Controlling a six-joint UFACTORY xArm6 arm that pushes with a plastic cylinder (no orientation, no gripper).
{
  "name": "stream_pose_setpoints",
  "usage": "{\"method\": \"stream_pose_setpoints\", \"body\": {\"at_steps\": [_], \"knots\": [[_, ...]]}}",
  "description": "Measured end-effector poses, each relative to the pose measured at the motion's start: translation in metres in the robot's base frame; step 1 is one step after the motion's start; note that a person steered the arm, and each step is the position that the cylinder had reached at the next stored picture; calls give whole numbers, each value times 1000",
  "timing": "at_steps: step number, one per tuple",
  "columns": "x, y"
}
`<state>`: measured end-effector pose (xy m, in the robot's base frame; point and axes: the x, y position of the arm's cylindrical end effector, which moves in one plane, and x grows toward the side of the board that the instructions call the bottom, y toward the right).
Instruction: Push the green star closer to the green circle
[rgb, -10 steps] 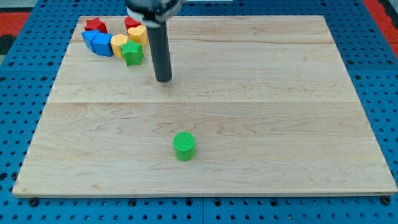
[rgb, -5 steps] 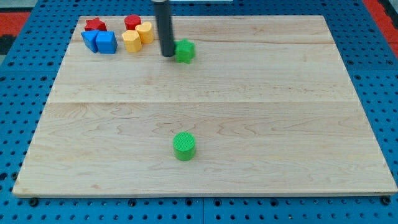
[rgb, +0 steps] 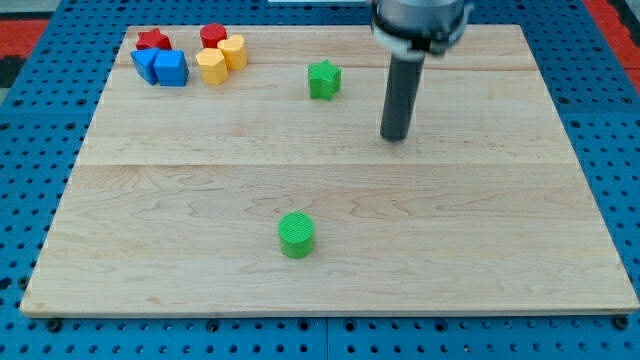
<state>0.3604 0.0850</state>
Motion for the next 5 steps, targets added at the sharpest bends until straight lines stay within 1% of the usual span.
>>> {"method": "stream_pose_setpoints", "body": {"at_steps": [1,2,3,4,5], "knots": [[-93,-16],[-89,-74],[-10,-97],[57,-104],[18,-92]]}}
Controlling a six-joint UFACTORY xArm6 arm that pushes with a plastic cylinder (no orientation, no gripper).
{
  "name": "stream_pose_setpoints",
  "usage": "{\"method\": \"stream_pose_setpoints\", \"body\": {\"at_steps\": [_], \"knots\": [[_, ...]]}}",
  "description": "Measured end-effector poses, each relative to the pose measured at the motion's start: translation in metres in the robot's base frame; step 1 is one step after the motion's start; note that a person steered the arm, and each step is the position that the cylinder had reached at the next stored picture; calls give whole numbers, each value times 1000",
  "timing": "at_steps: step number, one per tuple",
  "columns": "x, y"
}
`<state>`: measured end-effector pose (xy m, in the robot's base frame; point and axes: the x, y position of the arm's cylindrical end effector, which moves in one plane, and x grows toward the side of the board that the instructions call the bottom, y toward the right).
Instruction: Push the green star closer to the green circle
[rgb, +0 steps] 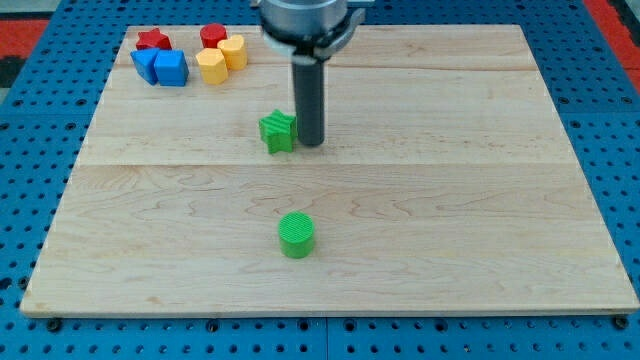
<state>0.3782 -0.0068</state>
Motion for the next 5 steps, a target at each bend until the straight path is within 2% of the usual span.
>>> {"method": "stream_pose_setpoints", "body": {"at_steps": [1,2,3,4,5], "knots": [[-16,-51],[5,-76],[65,-14],[92,-2],[-5,-8]]}}
